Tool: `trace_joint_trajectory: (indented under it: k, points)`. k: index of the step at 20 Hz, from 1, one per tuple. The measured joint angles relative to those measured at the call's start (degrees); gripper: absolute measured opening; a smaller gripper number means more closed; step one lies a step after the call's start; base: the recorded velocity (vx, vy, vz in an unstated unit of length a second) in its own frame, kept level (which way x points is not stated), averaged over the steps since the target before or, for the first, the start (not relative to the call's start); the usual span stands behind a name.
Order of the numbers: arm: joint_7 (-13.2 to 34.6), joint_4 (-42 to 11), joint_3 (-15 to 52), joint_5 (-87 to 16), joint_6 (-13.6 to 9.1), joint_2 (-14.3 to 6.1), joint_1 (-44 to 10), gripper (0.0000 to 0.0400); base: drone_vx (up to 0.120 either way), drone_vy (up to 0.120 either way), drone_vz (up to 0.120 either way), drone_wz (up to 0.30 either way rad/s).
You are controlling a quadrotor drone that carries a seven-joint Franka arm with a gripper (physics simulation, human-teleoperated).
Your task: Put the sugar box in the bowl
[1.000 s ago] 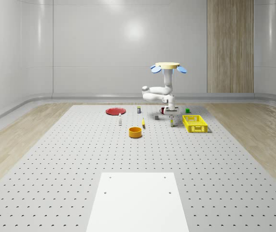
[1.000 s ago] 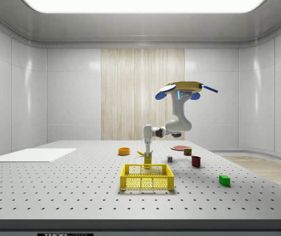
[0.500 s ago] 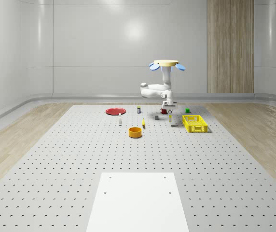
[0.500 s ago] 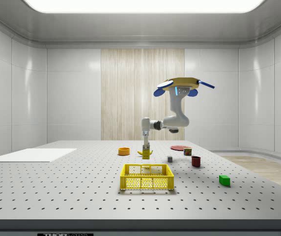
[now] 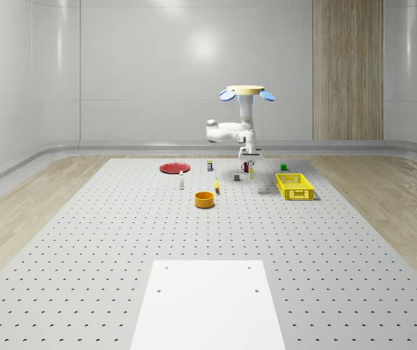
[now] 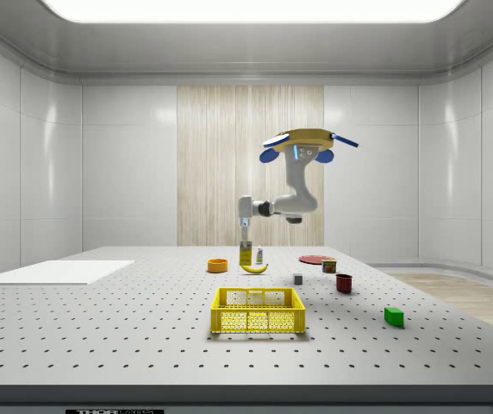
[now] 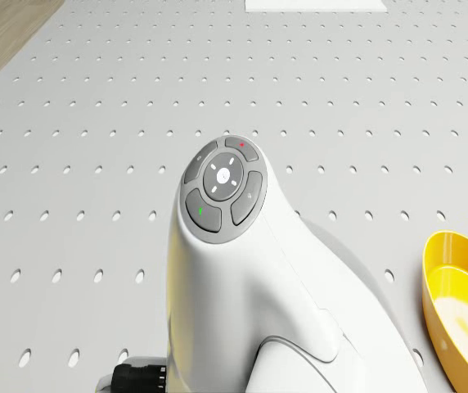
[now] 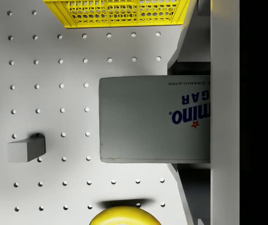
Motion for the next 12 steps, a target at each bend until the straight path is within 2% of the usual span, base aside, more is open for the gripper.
trace_joint_trajectory:
  k: [3,8,12]
  points:
    - [0.04,0.00,0.14,0.20,0.27,-0.31,-0.05,0.0163,0.120,-0.120,0.000,0.000]
    - [0.09,0.01,0.28,0.44,0.72,-0.80,-0.11,0.0163,0.120,-0.120,0.104,0.000]
    - [0.12,0.02,0.36,0.60,1.06,-1.17,-0.16,0.0163,0.120,-0.120,0.000,0.000]
